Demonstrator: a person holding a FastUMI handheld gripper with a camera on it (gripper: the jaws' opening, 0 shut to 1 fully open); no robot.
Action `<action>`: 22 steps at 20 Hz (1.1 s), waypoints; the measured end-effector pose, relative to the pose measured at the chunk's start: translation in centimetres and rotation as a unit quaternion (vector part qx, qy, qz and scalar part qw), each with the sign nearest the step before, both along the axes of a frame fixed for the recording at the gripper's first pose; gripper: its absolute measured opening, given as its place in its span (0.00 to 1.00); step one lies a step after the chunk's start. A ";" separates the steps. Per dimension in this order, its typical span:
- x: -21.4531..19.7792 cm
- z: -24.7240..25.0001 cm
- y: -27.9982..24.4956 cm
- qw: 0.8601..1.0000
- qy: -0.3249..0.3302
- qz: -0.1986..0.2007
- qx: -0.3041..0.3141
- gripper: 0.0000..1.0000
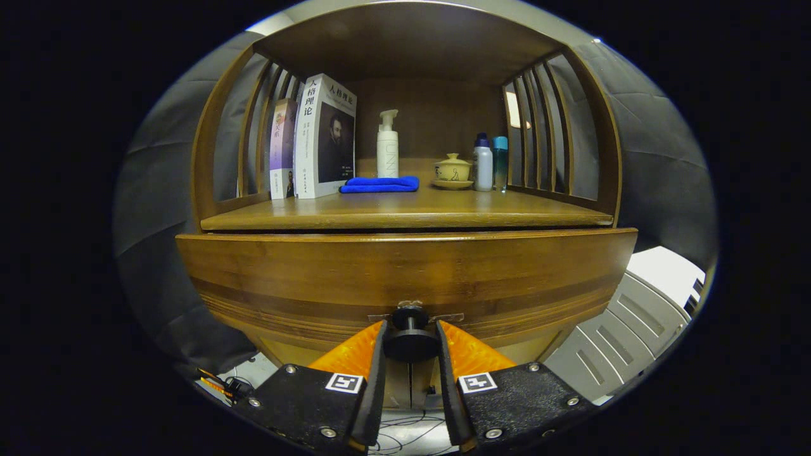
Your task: Pull open the drawer, take out the items inside it, and place them on the countertop above the cabinet.
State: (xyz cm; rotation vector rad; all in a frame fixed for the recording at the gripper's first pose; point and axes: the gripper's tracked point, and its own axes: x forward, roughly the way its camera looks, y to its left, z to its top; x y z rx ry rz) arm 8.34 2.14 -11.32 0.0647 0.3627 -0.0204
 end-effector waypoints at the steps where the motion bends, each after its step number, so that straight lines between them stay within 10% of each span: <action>1: -0.5 0.0 0.0 1.000 0.003 -0.002 0.000 0.41; 22: -3.0 0.1 -0.9 0.999 0.033 -0.015 -0.029 0.41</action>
